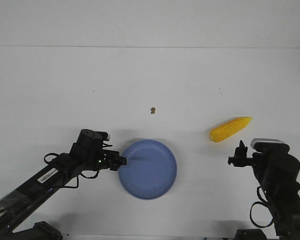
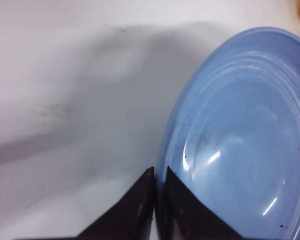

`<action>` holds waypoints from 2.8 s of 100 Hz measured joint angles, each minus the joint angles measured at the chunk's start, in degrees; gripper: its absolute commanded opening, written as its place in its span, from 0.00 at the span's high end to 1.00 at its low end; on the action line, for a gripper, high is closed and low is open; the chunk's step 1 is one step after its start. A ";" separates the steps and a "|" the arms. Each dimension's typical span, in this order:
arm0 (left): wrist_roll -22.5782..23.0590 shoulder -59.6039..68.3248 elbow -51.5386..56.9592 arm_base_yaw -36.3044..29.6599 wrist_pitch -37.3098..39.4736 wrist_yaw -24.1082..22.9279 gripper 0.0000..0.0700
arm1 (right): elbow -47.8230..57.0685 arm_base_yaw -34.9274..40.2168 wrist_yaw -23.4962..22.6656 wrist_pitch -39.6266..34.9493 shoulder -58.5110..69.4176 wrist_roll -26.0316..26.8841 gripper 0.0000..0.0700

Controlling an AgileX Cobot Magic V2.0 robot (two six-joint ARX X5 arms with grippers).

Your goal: Place corn on plate with both arms

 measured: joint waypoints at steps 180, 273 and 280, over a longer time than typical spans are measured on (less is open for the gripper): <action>19.41 -25.92 -0.33 11.21 -5.35 -25.86 0.49 | 0.07 0.00 -1.33 3.06 3.67 4.24 0.34; 19.82 -25.88 -0.33 11.37 -5.81 -25.86 0.49 | 9.42 -4.46 -3.32 18.53 49.79 21.03 0.32; 19.82 -25.88 -0.33 11.37 -5.81 -25.86 0.49 | 9.57 -4.48 -4.26 18.95 50.75 21.29 0.33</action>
